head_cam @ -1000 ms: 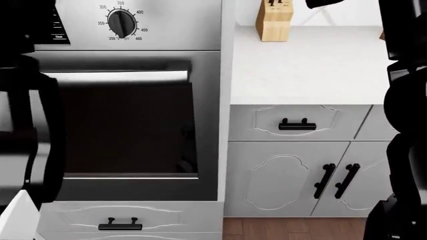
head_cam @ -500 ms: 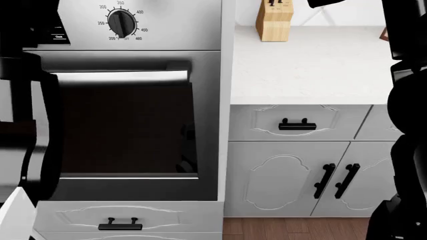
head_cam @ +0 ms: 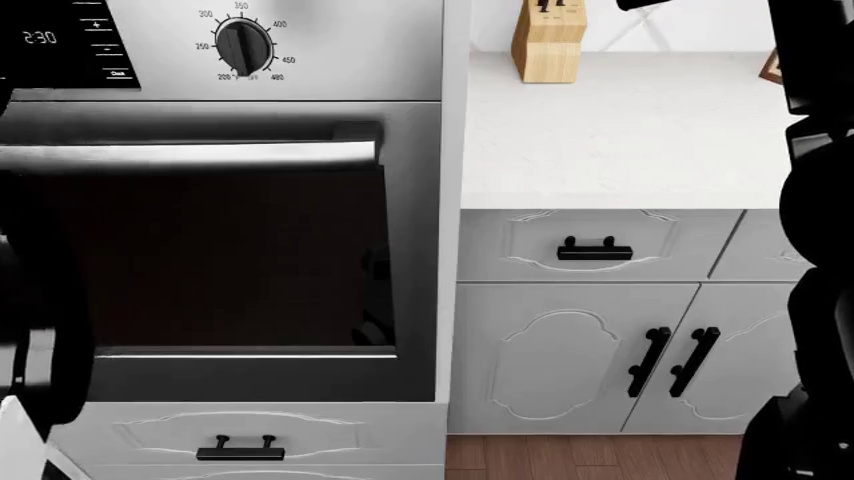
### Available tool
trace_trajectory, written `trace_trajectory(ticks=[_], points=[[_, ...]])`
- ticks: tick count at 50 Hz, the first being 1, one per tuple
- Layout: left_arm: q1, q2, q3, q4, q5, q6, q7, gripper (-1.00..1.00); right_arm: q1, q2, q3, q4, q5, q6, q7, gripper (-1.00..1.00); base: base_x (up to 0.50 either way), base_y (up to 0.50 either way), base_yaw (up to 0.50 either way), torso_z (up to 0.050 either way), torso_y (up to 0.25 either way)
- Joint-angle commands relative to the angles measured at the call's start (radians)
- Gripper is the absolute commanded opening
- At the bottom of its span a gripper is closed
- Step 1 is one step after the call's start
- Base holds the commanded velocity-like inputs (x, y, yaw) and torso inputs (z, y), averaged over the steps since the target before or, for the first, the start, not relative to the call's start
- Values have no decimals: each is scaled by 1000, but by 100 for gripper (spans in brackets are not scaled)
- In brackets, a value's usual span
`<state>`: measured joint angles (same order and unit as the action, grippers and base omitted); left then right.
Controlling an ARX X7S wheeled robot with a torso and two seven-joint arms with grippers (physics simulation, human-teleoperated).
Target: Open the microwave door
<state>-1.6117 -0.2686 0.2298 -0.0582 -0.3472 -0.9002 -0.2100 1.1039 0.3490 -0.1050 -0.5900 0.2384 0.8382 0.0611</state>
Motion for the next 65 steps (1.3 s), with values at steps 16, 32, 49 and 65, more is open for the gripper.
trace_trajectory(ticks=[16, 32, 49, 65], points=[[56, -50, -185, 437, -199, -404, -45, -100, 9, -2, -32, 26, -10, -27, 9, 100, -1, -1, -1, 0, 0], [35, -45, -253, 530, -269, -530, -71, -100, 3, -1, -36, 29, -9, -40, 14, 100, -1, -3, -1, 0, 0], [26, -61, -268, 548, -294, -544, -78, 100, 2, 1, -36, 28, -2, -36, 19, 100, -1, -2, -1, 0, 0], [17, -98, -267, 551, -300, -538, -85, 100, 14, 10, -25, -4, 16, 7, 24, 100, 0, 0, 0, 0, 0]])
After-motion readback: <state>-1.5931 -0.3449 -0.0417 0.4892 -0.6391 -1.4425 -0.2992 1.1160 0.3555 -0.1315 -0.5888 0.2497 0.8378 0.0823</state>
